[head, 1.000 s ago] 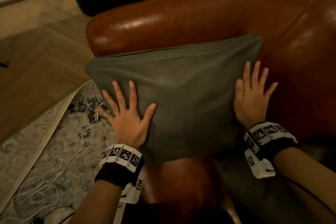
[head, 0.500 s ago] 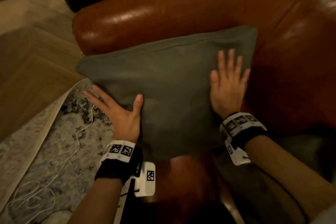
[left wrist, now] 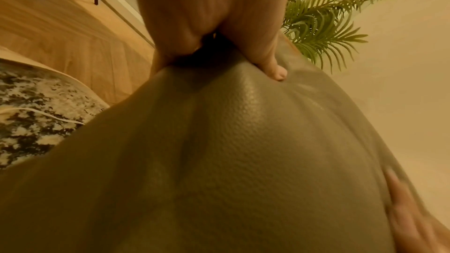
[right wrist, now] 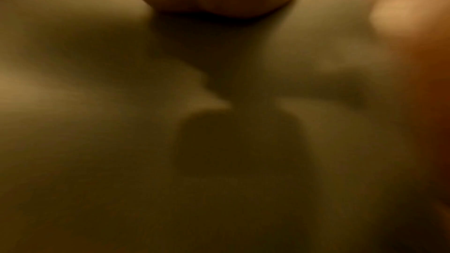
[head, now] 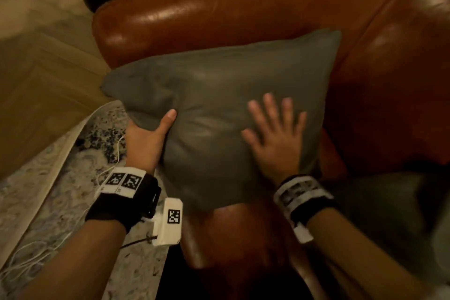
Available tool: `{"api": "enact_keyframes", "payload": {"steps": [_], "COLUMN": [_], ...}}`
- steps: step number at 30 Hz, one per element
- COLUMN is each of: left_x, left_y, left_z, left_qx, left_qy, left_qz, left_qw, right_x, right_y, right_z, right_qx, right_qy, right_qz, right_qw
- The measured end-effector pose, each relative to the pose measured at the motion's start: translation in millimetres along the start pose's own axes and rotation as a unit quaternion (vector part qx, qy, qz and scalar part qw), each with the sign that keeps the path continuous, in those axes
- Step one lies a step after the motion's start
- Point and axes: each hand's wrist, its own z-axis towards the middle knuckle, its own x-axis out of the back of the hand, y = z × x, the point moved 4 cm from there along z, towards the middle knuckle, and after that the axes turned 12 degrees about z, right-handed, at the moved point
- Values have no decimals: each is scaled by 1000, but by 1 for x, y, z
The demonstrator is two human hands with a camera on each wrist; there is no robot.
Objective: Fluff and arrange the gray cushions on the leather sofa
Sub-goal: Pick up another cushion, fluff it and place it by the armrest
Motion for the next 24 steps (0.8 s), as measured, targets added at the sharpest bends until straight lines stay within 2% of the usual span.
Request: {"api": "enact_keyframes", "payload": {"steps": [1,2,3,4,5,6,8,9,10,13,16,17,19,20,21,22,24], "left_x": [-2,-3,-3,0,3,7,12,15,18,29,43,47,55,58,59,60,64], "left_y": [0,0,1,2,3,4,7,10,15,24,27,26,24,23,24,27,36], "left_z": [0,-1,-2,-5,-8,-13,-23,-30,-37,-63,-86,-89,-93,-93,-92,-91,-91], "left_qx": [-4,-2,-2,-3,-5,-5,1,4,8,14,8,0,0,18,44,63,89], "left_qy": [4,10,15,16,12,4,-16,-23,-31,-56,-91,-103,-115,-114,-112,-108,-80], "left_qz": [7,12,14,18,24,34,42,32,19,-38,-93,-104,-135,-153,-171,-178,-173], "left_qw": [1000,1000,1000,1000,1000,999,999,999,999,998,992,989,984,981,978,976,978], "right_x": [4,7,10,12,13,17,37,51,67,109,134,137,140,143,149,156,177], "right_y": [33,65,91,111,119,119,100,88,78,63,62,66,73,77,77,76,76], "right_z": [3,5,6,5,3,8,33,49,63,88,72,64,52,52,56,63,80], "right_qx": [-65,-165,-295,-430,-534,-567,-515,-482,-463,-408,-361,-358,-376,-390,-404,-406,-370], "right_qy": [20,37,52,70,71,58,56,68,86,144,182,179,158,155,147,142,140], "right_qz": [-14,3,53,144,250,347,534,593,606,569,564,569,617,633,631,608,528], "right_qw": [998,986,952,888,805,745,668,642,641,700,720,718,673,651,646,667,752]}}
